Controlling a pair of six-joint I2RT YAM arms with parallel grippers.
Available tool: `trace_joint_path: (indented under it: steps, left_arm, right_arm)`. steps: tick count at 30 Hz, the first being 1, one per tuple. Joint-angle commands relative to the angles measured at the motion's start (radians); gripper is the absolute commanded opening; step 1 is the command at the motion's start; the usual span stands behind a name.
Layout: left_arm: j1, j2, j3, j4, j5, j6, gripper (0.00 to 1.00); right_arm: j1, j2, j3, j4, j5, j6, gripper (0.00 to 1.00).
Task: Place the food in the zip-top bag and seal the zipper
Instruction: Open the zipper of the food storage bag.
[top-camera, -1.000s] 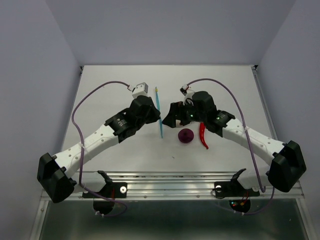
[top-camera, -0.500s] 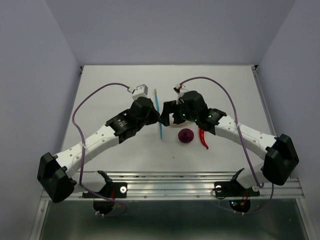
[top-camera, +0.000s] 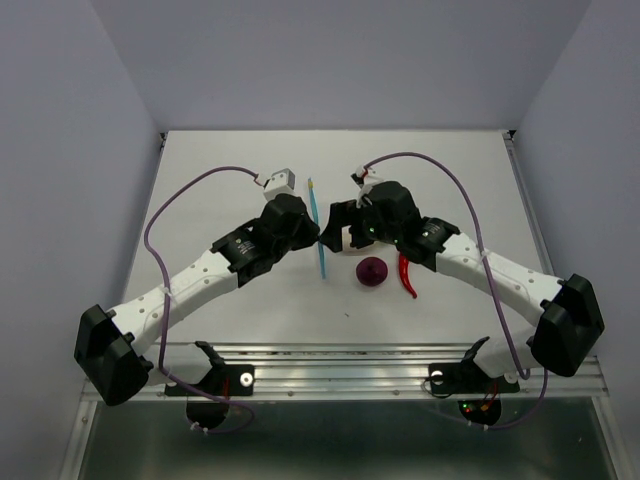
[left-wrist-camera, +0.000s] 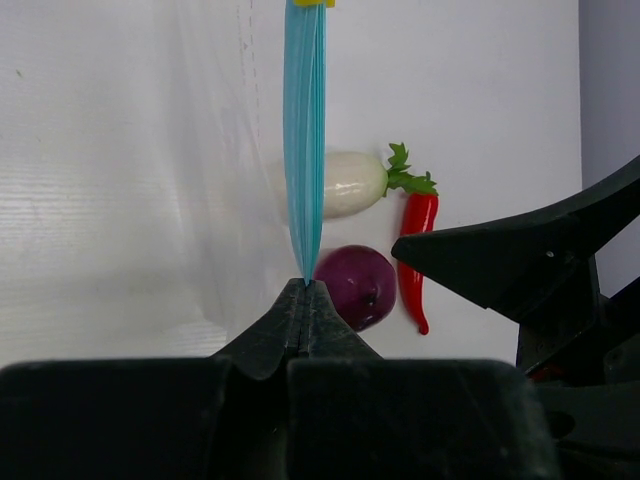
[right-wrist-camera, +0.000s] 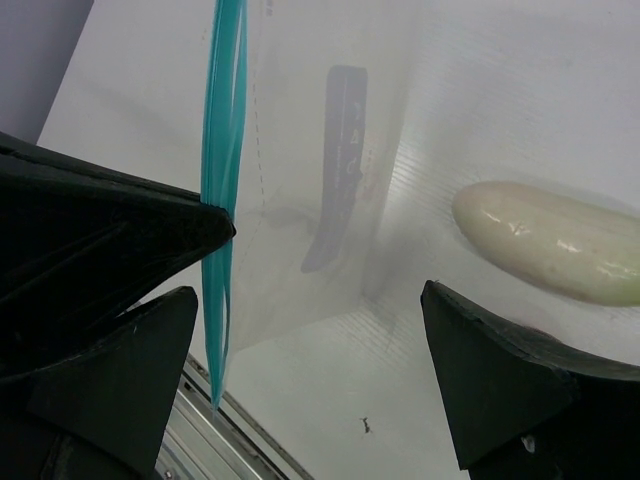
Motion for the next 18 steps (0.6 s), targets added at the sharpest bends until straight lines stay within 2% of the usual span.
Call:
trace_joint_path:
  steps: [1,13,18]
  left_arm:
    - [-0.001,-0.012,-0.007,0.023,-0.017,-0.006,0.0]
    - [-0.001,-0.018,-0.014,0.034,-0.005,-0.011,0.0]
    - [-0.001,-0.009,-0.019,0.046,0.006,-0.019,0.0]
  right_arm:
    - [0.006,-0.016,0.03,-0.005,0.012,-0.017,1.0]
    - [0.006,0.013,0.039,-0.016,0.033,-0.019,0.9]
    - [0.006,0.05,0.056,-0.016,-0.017,-0.02,0.85]
